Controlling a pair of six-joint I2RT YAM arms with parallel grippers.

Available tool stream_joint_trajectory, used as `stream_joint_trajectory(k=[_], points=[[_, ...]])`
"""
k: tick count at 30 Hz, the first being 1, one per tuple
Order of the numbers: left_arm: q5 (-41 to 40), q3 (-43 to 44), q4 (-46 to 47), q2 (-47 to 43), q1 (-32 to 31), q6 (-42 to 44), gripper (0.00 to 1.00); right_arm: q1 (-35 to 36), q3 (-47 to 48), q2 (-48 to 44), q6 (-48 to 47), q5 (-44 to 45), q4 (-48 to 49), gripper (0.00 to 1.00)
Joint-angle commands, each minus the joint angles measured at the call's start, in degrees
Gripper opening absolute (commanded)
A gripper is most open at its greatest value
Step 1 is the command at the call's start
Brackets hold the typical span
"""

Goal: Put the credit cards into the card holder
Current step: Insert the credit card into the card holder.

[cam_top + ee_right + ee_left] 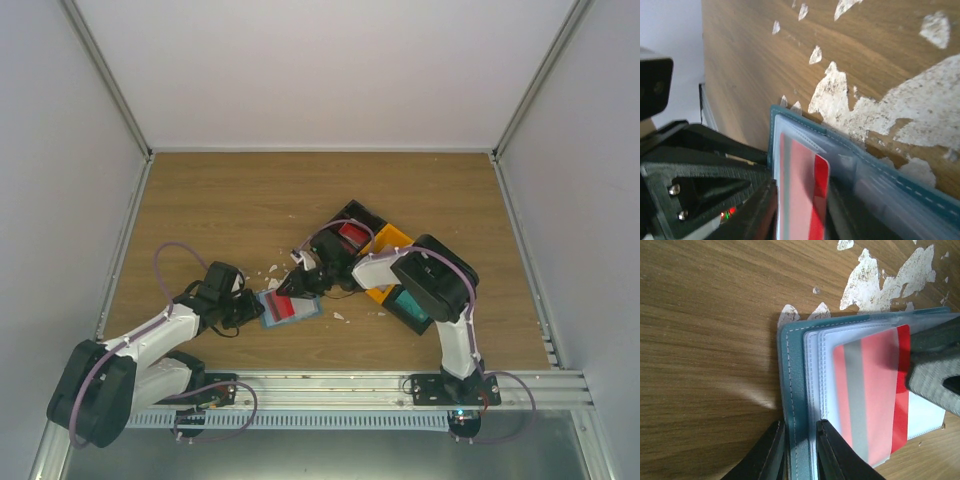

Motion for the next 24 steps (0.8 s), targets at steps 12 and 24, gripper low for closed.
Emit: stream_joint_trajectory(k=[12,24], points=[[7.9,-1.0,3.9,0.0,-0.1,2.1,0.27,3.7,-1.7,-12.5,-7.2,21.4,-14.2,0.58],[9.9,-1.4,5.9,2.8,-0.1,2.7,0.22,7.4,0.1,-11.7,-9.6,26.0,-23.5,0.47]])
